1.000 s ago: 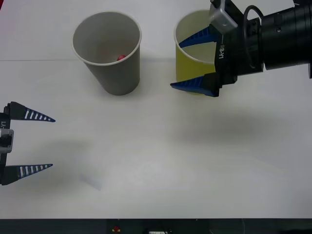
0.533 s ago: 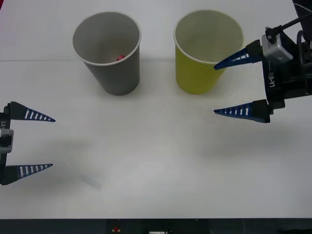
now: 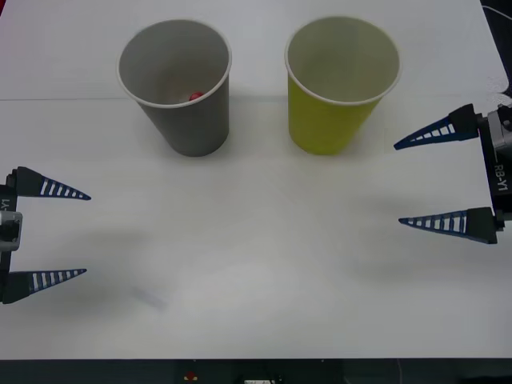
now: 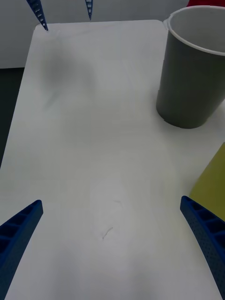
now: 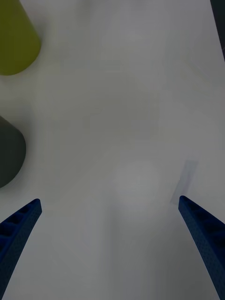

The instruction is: Put the can into the green bin and the plastic bottle into the gray bin

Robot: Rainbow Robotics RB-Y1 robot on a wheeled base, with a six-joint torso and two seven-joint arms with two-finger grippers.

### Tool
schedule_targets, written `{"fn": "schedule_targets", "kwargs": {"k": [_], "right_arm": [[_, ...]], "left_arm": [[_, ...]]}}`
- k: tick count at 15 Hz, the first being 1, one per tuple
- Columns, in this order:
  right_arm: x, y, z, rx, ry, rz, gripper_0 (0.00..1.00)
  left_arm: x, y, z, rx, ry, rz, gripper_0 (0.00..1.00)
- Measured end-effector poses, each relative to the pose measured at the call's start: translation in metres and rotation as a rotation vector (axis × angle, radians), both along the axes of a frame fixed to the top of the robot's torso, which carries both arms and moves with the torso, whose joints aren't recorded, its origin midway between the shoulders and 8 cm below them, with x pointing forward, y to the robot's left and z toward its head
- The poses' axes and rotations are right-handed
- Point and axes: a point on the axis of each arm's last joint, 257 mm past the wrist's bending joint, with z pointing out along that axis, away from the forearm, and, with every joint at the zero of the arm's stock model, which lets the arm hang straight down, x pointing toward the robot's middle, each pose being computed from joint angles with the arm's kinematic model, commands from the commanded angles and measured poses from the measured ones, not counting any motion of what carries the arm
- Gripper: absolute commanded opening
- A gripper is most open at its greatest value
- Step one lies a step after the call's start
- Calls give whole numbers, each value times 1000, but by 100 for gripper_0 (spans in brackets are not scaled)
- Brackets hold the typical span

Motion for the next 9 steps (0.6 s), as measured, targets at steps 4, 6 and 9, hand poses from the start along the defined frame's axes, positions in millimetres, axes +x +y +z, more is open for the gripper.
{"fn": "schedule_targets", "kwargs": {"k": [4,6,9], "right_arm": [[-13,-15,-16,-8,2,-12,100],[-15,-17,-16,-8,1,-15,100],[-16,-17,-18,-8,3,-15,100]], "left_arm": [[0,0,0,0,0,0,100],[0,0,0,0,0,0,100],[0,0,0,0,0,0,100]]}}
